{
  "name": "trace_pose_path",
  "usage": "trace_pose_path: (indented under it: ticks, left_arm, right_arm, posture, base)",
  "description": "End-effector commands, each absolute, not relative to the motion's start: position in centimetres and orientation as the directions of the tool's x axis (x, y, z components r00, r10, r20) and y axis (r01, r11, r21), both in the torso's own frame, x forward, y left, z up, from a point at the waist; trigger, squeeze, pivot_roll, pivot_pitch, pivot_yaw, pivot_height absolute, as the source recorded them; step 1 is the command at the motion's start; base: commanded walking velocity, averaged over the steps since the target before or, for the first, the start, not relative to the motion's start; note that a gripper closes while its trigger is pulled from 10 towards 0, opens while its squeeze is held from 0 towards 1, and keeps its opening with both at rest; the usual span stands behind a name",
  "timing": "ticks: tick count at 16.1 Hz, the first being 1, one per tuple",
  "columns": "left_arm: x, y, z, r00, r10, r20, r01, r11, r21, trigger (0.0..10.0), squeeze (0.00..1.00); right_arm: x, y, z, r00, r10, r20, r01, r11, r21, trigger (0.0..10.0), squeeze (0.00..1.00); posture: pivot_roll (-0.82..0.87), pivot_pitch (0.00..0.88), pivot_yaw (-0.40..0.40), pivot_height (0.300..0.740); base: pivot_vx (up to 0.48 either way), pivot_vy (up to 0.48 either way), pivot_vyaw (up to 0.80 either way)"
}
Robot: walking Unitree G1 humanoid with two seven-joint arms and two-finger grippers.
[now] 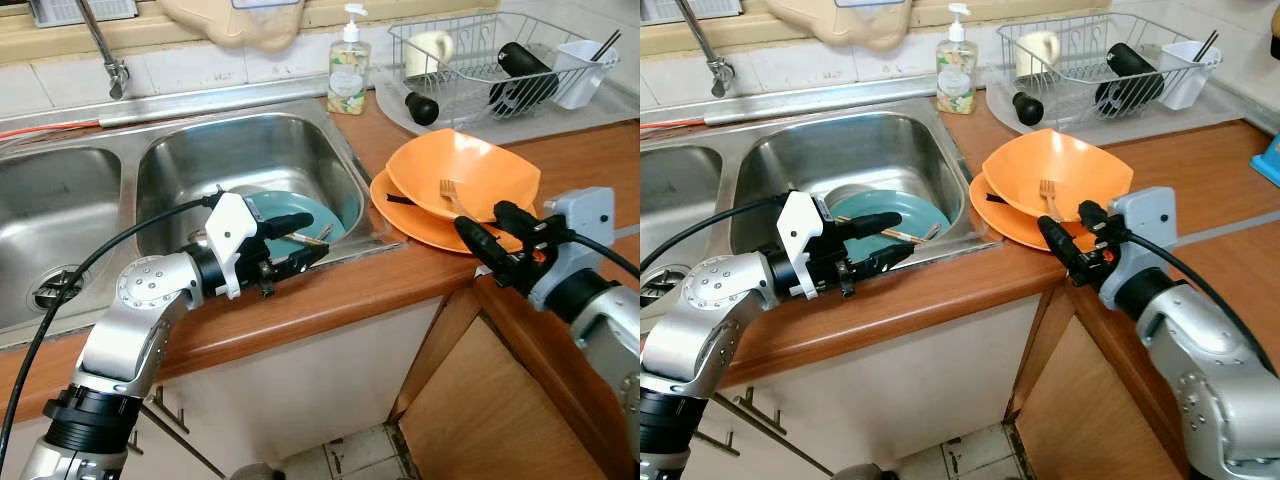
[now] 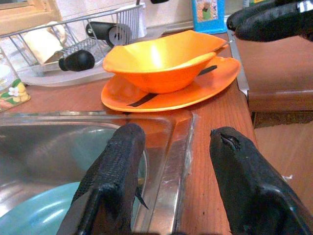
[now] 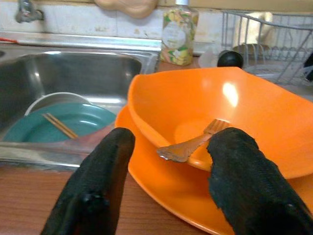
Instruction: Kitchen organization
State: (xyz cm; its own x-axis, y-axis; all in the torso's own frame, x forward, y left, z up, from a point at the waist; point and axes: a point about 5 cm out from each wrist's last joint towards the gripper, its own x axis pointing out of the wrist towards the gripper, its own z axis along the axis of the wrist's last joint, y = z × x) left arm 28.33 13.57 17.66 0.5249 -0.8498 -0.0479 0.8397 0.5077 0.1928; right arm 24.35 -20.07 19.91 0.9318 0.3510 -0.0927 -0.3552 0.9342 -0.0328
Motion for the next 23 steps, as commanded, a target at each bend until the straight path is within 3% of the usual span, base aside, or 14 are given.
trace_pose_path:
  ticks: [1,17,23]
  left_arm:
    - [28.1,13.5,17.7,0.523,-0.851,-0.052,0.841,0.506,0.193,10.0,0.00]
    - [27.8,12.9,17.9,0.523,-0.849,-0.068,0.843,0.504,0.187,10.0,0.00]
    - [28.0,12.6,18.3,0.512,-0.856,-0.071,0.846,0.488,0.215,10.0,0.00]
  right_arm:
    - [24.8,-20.1,19.7,0.941,0.324,-0.095,-0.330,0.943,-0.043,0.0,0.00]
    - [25.8,-21.4,19.1,0.964,0.249,-0.092,-0.255,0.965,-0.063,0.0,0.00]
    - [25.7,-23.0,21.8,0.971,0.234,0.052,-0.235,0.972,-0.001,0.0,0.00]
  posture:
    - [-0.10,0.000,0.057,0.740]
    - [-0.10,0.000,0.055,0.740]
    - [-0.10,0.000,0.059,0.740]
  base:
    - [0.000,0.000,0.00]
    - [0.000,0.000,0.00]
    - [0.000,0.000,0.00]
